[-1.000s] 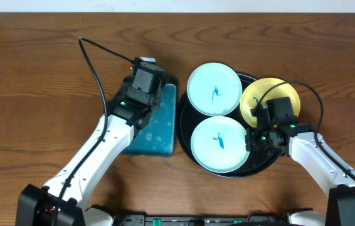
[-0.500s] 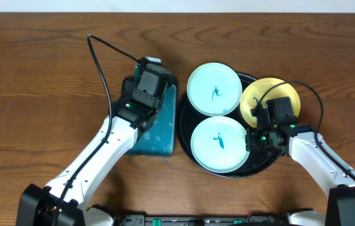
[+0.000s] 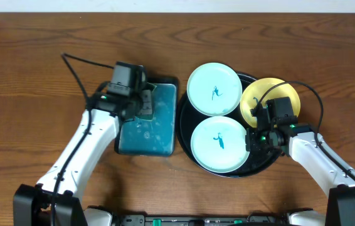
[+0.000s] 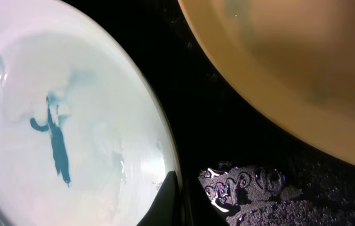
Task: Clean dirty plates on tray and stack at the side
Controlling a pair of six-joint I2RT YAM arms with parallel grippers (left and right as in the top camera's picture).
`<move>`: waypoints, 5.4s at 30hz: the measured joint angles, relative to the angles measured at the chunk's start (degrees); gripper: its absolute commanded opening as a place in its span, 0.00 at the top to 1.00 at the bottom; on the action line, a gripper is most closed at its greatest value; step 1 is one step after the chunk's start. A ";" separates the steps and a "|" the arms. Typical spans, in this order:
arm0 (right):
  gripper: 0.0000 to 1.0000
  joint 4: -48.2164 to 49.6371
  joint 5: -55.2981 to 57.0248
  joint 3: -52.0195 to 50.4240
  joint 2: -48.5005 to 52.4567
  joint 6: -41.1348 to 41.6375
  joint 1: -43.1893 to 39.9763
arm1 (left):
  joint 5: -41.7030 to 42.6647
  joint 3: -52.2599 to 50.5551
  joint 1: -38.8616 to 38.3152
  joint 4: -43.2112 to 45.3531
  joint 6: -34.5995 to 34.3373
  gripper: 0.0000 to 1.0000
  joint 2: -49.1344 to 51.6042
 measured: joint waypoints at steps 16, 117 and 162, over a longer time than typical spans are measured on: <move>0.99 -0.15 0.02 0.00 0.00 0.00 0.00 | 17.07 0.00 2.80 1.16 -1.42 0.92 0.07; 0.99 -1.55 -0.11 0.04 0.00 0.00 0.00 | -0.63 4.09 -34.12 6.14 -9.77 0.93 19.10; 0.99 -2.05 0.04 0.22 0.00 0.00 0.00 | 1.11 3.65 -34.05 12.07 -8.66 0.92 17.94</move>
